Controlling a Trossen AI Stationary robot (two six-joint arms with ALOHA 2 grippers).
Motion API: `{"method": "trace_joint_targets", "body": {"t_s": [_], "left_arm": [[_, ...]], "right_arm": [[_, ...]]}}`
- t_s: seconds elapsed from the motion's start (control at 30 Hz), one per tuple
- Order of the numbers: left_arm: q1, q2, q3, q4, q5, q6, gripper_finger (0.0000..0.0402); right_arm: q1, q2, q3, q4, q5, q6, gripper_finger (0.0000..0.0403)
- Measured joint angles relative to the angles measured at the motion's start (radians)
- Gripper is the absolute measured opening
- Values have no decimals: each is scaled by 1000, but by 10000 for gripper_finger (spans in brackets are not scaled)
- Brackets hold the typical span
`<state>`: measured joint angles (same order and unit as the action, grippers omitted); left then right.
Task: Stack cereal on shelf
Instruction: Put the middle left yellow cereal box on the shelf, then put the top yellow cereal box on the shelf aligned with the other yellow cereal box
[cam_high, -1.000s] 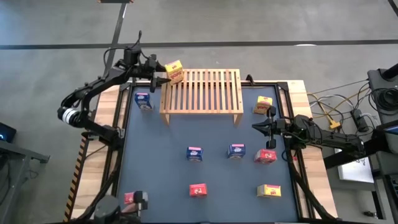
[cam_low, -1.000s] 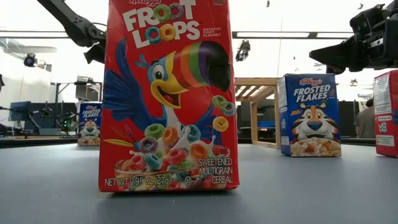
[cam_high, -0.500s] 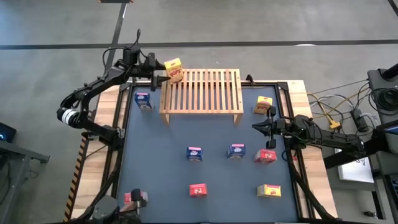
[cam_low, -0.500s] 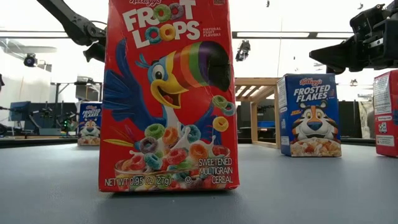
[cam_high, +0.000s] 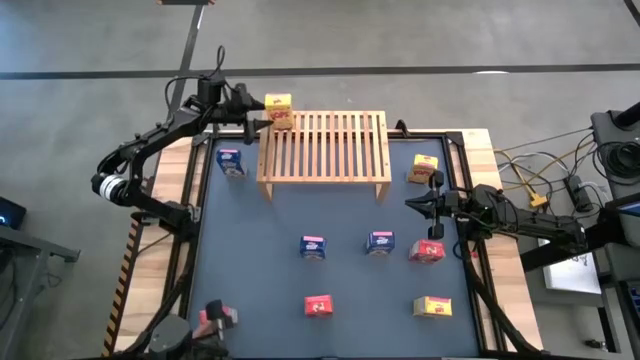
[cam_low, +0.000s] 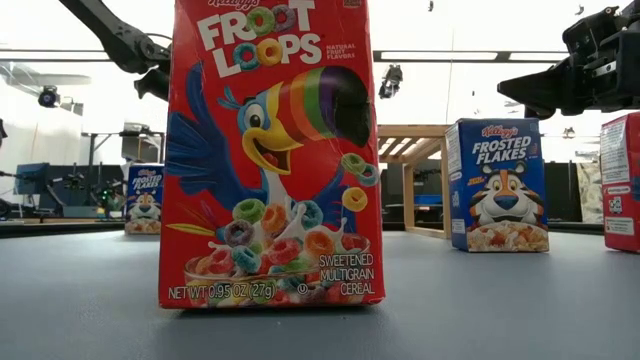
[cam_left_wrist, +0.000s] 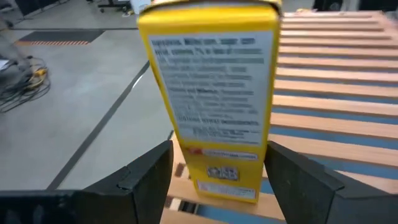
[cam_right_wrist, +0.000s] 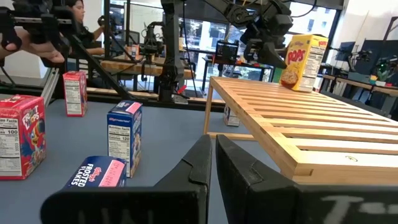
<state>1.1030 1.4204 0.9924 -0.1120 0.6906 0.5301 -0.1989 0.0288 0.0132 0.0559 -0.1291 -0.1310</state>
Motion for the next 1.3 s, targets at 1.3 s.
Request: {"method": "trace_joint_targets", "body": {"t_s": [1.3], "left_arm": [[-42,-339,-92,-312,-28,-46,220]], "right_arm": [[0,0,0,0,0,0,13]]}}
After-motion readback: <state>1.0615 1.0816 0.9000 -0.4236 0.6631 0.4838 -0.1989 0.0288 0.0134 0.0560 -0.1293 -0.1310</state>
